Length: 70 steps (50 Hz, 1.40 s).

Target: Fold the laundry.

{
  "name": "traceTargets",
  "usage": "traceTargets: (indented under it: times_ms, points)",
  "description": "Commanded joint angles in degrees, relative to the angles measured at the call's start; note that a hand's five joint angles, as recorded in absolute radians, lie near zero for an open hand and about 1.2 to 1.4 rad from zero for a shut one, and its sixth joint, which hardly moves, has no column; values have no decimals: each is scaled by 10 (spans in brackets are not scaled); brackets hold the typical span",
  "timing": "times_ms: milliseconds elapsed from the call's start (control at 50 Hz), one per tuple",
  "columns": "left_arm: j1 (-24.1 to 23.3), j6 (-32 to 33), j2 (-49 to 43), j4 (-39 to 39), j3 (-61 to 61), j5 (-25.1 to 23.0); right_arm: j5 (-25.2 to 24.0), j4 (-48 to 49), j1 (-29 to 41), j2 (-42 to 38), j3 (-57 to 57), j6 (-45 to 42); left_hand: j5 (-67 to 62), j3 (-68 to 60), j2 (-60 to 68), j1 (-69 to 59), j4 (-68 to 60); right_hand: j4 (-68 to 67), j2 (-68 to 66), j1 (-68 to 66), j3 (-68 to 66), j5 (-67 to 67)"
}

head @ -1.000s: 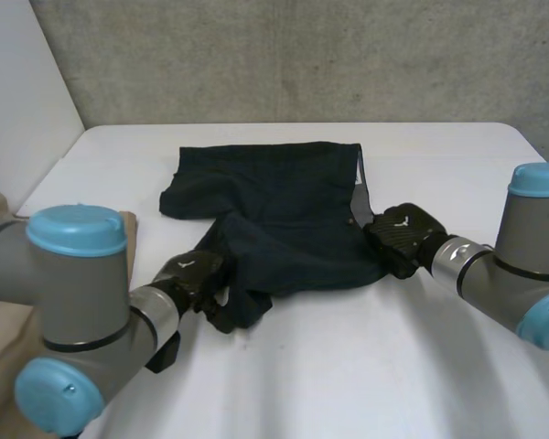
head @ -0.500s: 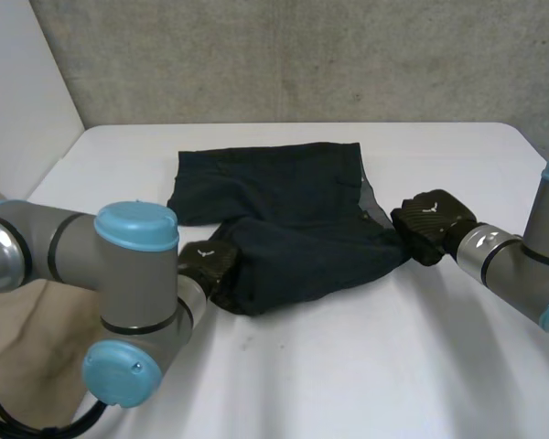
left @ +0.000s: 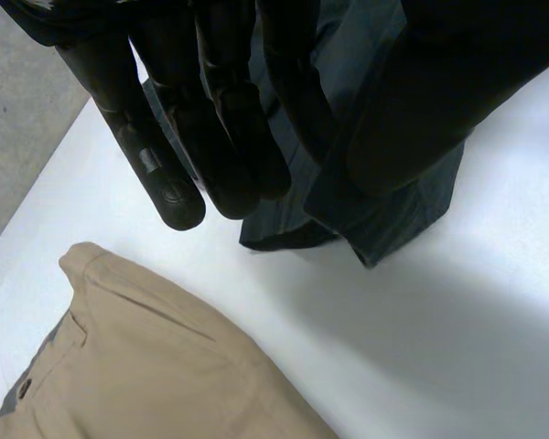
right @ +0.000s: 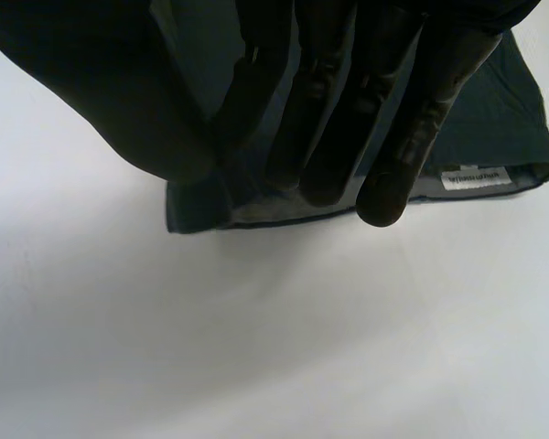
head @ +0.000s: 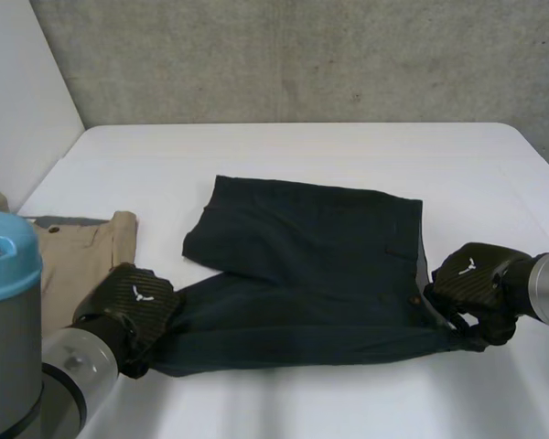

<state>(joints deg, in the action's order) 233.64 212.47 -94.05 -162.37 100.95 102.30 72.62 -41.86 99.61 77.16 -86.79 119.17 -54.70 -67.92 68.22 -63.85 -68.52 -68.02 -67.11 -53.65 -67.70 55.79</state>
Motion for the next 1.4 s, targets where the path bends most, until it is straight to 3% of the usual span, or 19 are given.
traceTargets:
  times_ms: [20, 140, 300, 420, 440, 460, 520, 560, 600, 680, 760, 920, 1060, 1240, 1400]
  points:
    - [-1, 6, -93, -144, -86, 2, 43, 121, 13, -102, 64, 83, -153, -121, 118, -161, -115, -120, -129, -264, -123, 142]
    - [11, 46, -234, -254, -227, 0, 95, 201, 54, -167, 161, 138, -153, -121, 118, -161, -115, -120, -129, -264, -123, 142]
    - [44, 122, -404, -379, -397, 3, 108, 338, 69, -257, 265, 171, -153, -121, 118, -161, -115, -120, -129, -264, -123, 142]
    - [52, 131, -480, -396, -479, 7, 128, 365, 91, -317, 318, 178, -153, -121, 118, -161, -115, -120, -129, -264, -123, 142]
    - [52, 131, -482, -394, -479, 7, 132, 362, 93, -317, 318, 180, -153, -121, 118, -161, -115, -120, -129, -264, -123, 142]
    - [50, 129, -482, -393, -473, 7, 135, 354, 95, -312, 314, 193, -153, -121, 118, -161, -115, 3, -6, -141, 0, 19]
    - [47, 128, -480, -393, -458, 6, 135, 335, 95, -298, 305, 238, -153, -121, 118, -161, -115, 205, 196, 62, 202, -183]
    - [41, 126, -461, -393, -431, 4, 127, 291, 81, -268, 310, 314, -153, -121, 118, -161, -115, 360, 351, 217, 357, -338]
    - [38, 124, -446, -393, -420, 4, 117, 259, 70, -245, 315, 350, -153, -121, 118, -161, -115, 362, 353, 219, 359, -340]
    - [31, 126, -422, -396, -384, 2, 51, 175, 55, -193, 342, 416, -153, -121, 118, -161, -115, 377, 368, 234, 374, -355]
    - [25, 124, -414, -396, -370, 3, 18, 125, 43, -174, 363, 431, -153, -121, 118, -161, -115, 388, 378, 244, 384, -365]
    - [25, 123, -403, -397, -346, 3, 5, 57, 39, -149, 350, 433, -153, -121, 118, -161, -115, 391, 382, 247, 388, -369]
    - [30, 118, -394, -397, -341, 3, 15, 70, 45, -198, 342, 452, -153, -121, 118, -161, -115, 391, 382, 247, 388, -369]
    - [31, 118, -392, -400, -342, 1, 95, 217, 50, -289, 371, 466, -153, -121, 118, -161, -115, 386, 377, 242, 383, -364]
    - [33, 120, -393, -419, -349, 0, 103, 217, 63, -365, 453, 472, -153, -121, 118, -161, -115, 389, 380, 246, 386, -367]
